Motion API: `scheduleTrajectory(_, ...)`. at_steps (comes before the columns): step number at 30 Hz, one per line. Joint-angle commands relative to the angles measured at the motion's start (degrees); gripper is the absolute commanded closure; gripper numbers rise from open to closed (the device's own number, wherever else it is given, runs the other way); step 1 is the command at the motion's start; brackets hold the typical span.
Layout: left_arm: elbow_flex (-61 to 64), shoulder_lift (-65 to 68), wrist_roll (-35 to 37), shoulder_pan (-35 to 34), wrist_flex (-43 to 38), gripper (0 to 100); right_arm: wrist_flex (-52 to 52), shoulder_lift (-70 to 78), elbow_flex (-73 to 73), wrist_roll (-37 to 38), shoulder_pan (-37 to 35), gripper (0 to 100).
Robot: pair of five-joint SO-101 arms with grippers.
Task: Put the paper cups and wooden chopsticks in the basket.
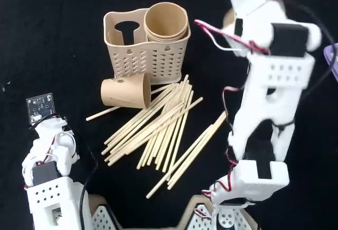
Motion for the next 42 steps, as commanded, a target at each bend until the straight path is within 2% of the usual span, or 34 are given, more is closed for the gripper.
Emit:
scheduleTrajectory(1, -0.6, -0.6, 0.5, 0.6, -1.2, 97, 1.1, -0.9, -11.7, -2.4, -7.1, 98.8)
scheduleTrajectory(5, -0.6, -0.6, 0.5, 0.6, -1.2, 97, 1.8, -0.7, -14.5, -2.4, -16.4, 98.8)
scheduleTrajectory(9, -0.6, -0.6, 0.5, 0.6, -1.2, 97, 1.7, -0.5, -7.4, -2.3, -21.2, 98.8)
scheduleTrajectory(20, -0.6, -0.6, 0.5, 0.6, -1.2, 97, 0.4, 1.9, 0.5, 0.5, -22.6, 98.8)
scheduleTrajectory(33, -0.5, -0.6, 0.5, 0.6, -1.2, 97, -0.6, 10.6, -2.9, 1.7, -21.5, 98.2)
scheduleTrajectory(35, -0.5, -0.6, 0.5, 0.6, -1.2, 97, -0.5, 11.3, -3.0, 1.5, -21.4, 93.0)
scheduleTrajectory(40, -0.5, -0.6, 0.5, 0.6, -1.2, 97, -1.6, 10.2, -3.7, 1.4, -21.5, 67.0)
scheduleTrajectory(42, -0.5, -0.6, 0.5, 0.6, -1.2, 97, -2.3, 9.4, -5.1, 1.3, -21.5, 60.1)
